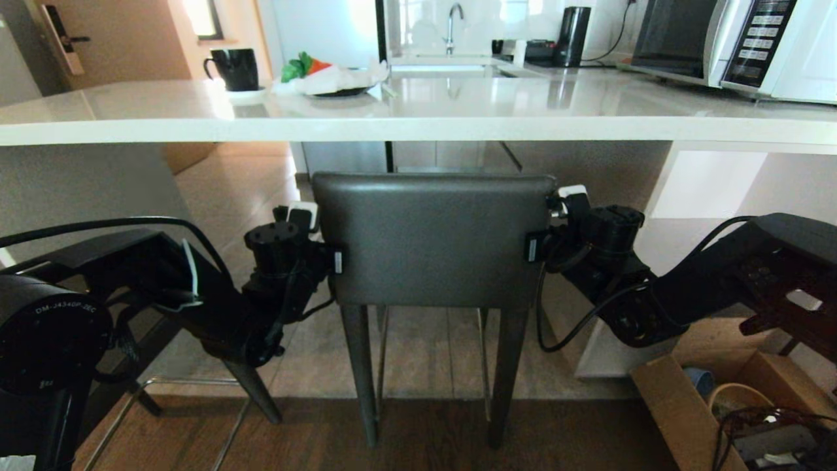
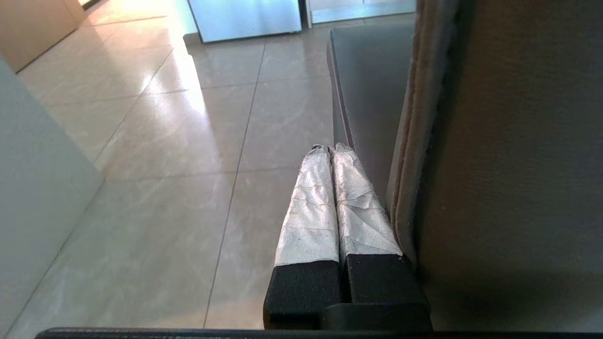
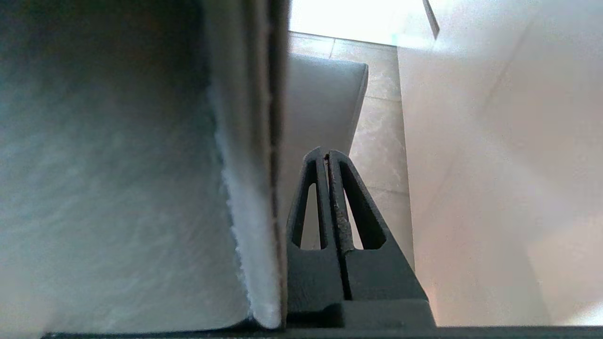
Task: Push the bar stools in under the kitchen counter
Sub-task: Push the gray chair back under the dining table
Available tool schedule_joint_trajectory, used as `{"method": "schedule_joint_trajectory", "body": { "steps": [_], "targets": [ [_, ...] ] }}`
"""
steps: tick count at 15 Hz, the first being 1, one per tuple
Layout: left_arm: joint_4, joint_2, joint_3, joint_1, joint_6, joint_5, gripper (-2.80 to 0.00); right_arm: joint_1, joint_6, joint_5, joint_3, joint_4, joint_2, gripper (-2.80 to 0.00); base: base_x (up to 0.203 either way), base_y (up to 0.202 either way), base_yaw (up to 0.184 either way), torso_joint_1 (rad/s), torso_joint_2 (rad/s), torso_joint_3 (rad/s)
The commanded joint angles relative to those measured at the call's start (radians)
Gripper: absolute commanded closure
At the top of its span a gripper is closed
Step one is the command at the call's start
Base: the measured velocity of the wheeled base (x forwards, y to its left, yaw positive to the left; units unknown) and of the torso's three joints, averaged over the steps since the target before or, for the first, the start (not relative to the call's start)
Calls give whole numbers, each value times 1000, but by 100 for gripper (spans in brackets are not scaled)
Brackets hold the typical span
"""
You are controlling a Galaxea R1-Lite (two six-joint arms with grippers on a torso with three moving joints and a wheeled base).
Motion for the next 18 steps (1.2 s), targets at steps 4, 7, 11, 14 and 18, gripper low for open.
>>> {"method": "schedule_joint_trajectory", "body": {
  "steps": [4,7,11,14,18],
  "targets": [
    [-11,-11,8,-7,1,-4,0,2,-1,0,5,-7,-4,0,169,0,3,4,2,2],
    [-13,-16,13,-10,1,-3,0,2,-1,0,27,-9,-18,0,0,0,0,0,0,0],
    [-13,-16,13,-14,1,-3,0,2,-2,0,30,-8,-22,0,0,0,0,0,0,0],
    [-13,-26,21,-11,0,-3,0,0,-1,0,32,-8,-24,0,0,0,0,0,0,0],
    [-65,-68,111,1,-6,-1,0,-8,4,-2,47,-9,-65,0,0,0,0,0,0,0]
  ]
}}
